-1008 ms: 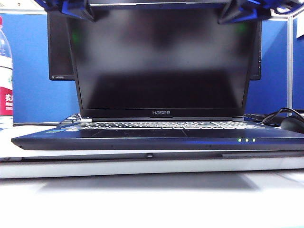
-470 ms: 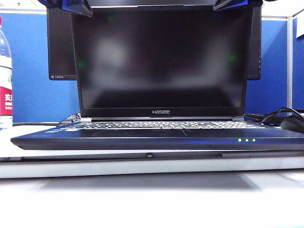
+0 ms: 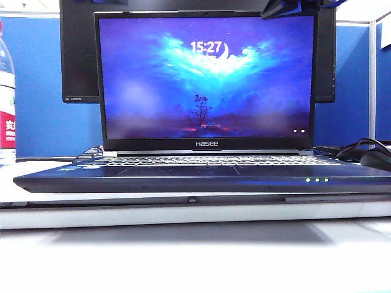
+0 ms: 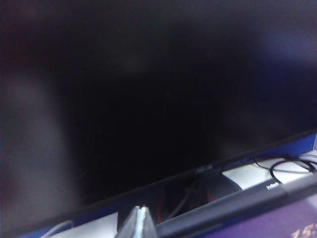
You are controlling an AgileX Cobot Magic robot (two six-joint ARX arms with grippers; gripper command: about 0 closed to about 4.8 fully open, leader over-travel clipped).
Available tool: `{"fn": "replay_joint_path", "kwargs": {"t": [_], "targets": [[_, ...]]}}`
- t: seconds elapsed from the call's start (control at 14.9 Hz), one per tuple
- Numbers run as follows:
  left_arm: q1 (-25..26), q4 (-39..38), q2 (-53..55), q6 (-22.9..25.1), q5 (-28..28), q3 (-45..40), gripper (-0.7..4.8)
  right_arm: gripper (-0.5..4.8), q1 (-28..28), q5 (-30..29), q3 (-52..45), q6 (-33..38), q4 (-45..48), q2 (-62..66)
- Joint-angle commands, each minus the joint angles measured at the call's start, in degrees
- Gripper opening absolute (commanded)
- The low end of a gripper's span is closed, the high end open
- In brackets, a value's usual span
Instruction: Open the lid of the black laptop.
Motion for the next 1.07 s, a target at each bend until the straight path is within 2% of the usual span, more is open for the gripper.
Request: {"fn": "replay_joint_path", "kwargs": {"t": [0.07, 0.74, 1.07], "targets": [[0.0, 1.2, -0.1, 0.2, 0.4, 0.6, -0.05, -0.06, -0.4, 1.3, 1.2, -0.7, 2.4, 0.0], [0.0, -0.7, -1.2, -0.4, 0.2, 0.6, -0.05, -0.06, -4.5, 0.9, 1.4, -0.6, 6.6, 4.4], [0.0, -3.3, -1.2, -1.0, 0.3, 0.6, -0.05, -0.06, -5.3, 0.0, 6.0, -0.6, 5.7, 8.4]]}}
